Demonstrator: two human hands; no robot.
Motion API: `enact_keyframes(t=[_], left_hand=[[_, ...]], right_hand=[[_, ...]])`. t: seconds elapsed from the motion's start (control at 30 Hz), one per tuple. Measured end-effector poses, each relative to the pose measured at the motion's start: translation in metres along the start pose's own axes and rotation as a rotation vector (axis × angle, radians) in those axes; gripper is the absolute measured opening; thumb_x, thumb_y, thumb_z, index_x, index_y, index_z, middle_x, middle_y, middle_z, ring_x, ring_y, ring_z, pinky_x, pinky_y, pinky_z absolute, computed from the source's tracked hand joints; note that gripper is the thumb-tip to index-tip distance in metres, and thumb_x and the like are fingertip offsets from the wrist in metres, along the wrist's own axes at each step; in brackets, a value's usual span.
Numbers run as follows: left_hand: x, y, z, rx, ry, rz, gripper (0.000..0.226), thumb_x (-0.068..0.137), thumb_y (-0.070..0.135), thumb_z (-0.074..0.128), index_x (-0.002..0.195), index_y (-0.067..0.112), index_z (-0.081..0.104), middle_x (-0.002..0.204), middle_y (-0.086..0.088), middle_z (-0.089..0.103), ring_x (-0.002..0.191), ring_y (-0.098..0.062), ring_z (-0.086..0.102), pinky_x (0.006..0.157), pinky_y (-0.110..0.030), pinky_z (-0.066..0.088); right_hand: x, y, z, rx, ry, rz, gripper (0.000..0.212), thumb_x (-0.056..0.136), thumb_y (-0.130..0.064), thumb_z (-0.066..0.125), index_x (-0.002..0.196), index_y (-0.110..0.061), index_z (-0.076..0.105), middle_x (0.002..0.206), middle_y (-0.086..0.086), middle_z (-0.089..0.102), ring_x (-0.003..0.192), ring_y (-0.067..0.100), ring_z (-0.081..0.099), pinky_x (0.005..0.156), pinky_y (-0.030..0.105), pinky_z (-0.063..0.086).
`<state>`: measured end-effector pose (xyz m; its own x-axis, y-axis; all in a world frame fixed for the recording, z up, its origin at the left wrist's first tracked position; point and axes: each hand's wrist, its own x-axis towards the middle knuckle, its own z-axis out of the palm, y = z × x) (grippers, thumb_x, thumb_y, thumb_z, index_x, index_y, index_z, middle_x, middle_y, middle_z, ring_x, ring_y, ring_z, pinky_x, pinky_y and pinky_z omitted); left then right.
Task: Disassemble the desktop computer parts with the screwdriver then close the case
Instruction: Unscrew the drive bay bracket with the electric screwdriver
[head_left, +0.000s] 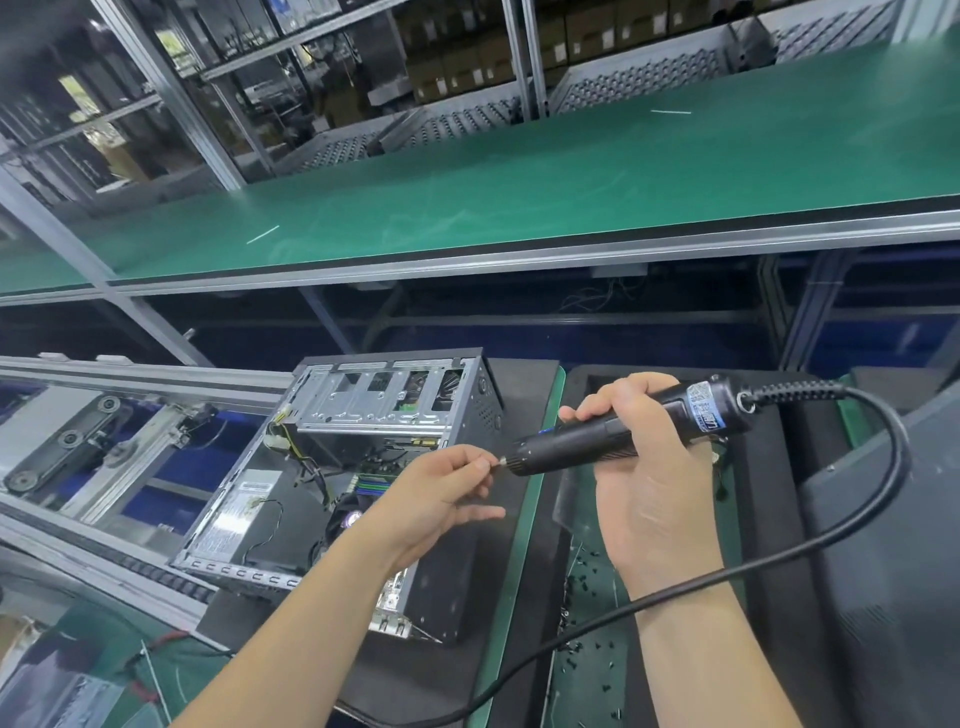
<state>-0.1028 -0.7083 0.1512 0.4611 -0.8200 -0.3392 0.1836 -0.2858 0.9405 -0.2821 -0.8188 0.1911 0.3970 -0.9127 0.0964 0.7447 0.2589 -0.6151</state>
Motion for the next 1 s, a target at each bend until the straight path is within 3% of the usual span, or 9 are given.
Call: enact_keyframes(t=[0.27,0.4,0.5,0.6,0.73,0.87,1.0], left_hand=[[0.005,0.004,-0.013,-0.236,0.030,-0.031,0.011,0.088,0.019,0.069,0.090,0.009,0.070,0.077,-0.005,0.060,0.068,-0.012,0.059,0.072,-0.033,0.060],[0.002,0.002,-0.021,-0.321,0.041,-0.077,0.013,0.090,0.021,0.069,0.093,0.009,0.071,0.078,-0.004,0.060,0.069,-0.013,0.059,0.070,-0.032,0.060],[0.002,0.000,-0.026,-0.443,0.088,-0.120,0.016,0.091,0.023,0.070,0.085,0.011,0.078,0.078,-0.002,0.061,0.066,-0.012,0.059,0.065,-0.029,0.059],[0.006,0.004,-0.032,-0.586,0.144,-0.168,0.017,0.084,0.024,0.074,0.076,0.009,0.077,0.075,-0.001,0.061,0.061,-0.010,0.059,0.058,-0.025,0.058],[0.016,0.010,-0.041,-0.774,0.187,-0.228,0.017,0.082,0.023,0.074,0.077,0.006,0.070,0.071,-0.001,0.061,0.056,-0.009,0.059,0.050,-0.022,0.055],[0.029,0.017,-0.056,-0.977,0.180,-0.258,0.022,0.095,0.021,0.068,0.082,0.003,0.068,0.072,-0.002,0.059,0.057,-0.010,0.056,0.047,-0.021,0.053],[0.043,0.018,-0.086,-1.090,0.139,-0.287,0.023,0.094,0.021,0.070,0.080,0.003,0.068,0.069,-0.003,0.061,0.057,-0.010,0.056,0.048,-0.022,0.054]], right_hand=[[0.012,0.007,0.019,0.044,-0.020,0.027,0.016,0.088,-0.009,0.069,0.081,-0.022,0.063,0.069,0.005,0.062,0.071,0.020,0.065,0.096,0.065,0.050],[0.011,0.011,0.022,0.049,-0.024,0.068,0.014,0.087,-0.009,0.069,0.086,-0.017,0.058,0.073,0.008,0.060,0.073,0.022,0.065,0.101,0.069,0.047],[0.010,0.019,0.030,0.005,-0.052,0.088,0.023,0.084,-0.008,0.074,0.095,-0.008,0.054,0.083,0.018,0.058,0.086,0.035,0.063,0.102,0.067,0.048],[0.012,0.028,0.044,-0.046,-0.092,0.108,0.034,0.076,-0.008,0.082,0.096,-0.009,0.055,0.092,0.019,0.059,0.094,0.037,0.061,0.102,0.056,0.052],[0.022,0.045,0.072,-0.171,-0.140,0.073,0.025,0.083,0.002,0.076,0.087,-0.019,0.062,0.093,0.018,0.054,0.093,0.036,0.057,0.093,0.051,0.048],[0.033,0.066,0.106,-0.282,-0.146,0.023,0.021,0.080,-0.008,0.078,0.079,-0.025,0.066,0.091,0.022,0.053,0.092,0.039,0.056,0.092,0.053,0.048],[0.035,0.097,0.138,-0.391,-0.134,-0.018,0.018,0.077,-0.018,0.082,0.079,-0.027,0.067,0.091,0.025,0.055,0.091,0.037,0.058,0.091,0.050,0.050]])
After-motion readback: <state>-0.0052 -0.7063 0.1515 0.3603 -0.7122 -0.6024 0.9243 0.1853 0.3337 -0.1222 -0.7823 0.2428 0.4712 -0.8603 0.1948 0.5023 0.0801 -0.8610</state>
